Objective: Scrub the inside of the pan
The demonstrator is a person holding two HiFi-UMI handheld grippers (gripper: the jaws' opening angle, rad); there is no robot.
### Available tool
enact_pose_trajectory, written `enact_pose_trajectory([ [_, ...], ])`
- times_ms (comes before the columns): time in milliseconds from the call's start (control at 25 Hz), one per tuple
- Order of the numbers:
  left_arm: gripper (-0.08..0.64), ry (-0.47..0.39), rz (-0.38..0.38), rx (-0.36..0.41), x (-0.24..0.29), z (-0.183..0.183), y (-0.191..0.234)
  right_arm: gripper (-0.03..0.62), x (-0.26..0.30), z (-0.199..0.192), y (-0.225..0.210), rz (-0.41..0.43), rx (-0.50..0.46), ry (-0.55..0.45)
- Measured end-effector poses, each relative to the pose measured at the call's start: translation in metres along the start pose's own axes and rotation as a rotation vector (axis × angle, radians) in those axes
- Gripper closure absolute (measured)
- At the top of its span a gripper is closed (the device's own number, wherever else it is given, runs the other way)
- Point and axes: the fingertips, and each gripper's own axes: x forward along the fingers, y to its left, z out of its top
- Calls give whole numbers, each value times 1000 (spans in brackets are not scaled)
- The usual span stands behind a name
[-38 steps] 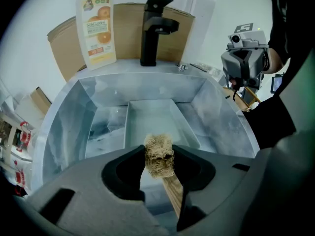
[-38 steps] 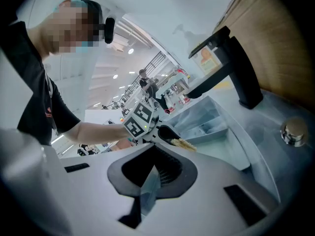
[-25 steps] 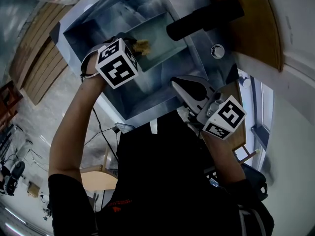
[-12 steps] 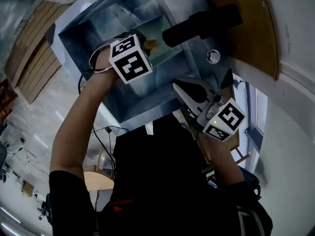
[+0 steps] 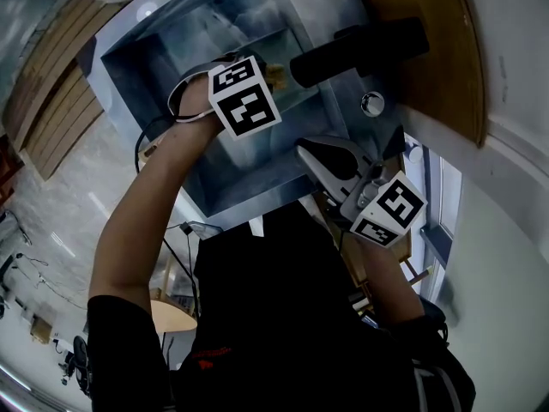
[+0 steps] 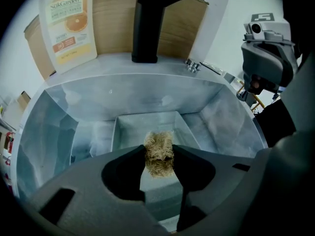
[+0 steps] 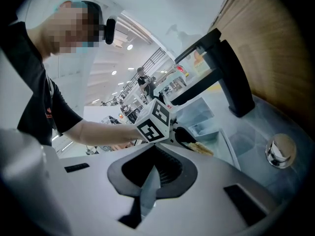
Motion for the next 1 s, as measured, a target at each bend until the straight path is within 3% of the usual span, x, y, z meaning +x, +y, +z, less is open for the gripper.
enact_pose_trajectory([
  [360,387,-36,16,-7,-7,1,-2,588,7,1,9,-4,-12,2],
  [1000,387,-110,92,-35,-95,-41,-16,588,19,11,49,-14,-68,-19],
])
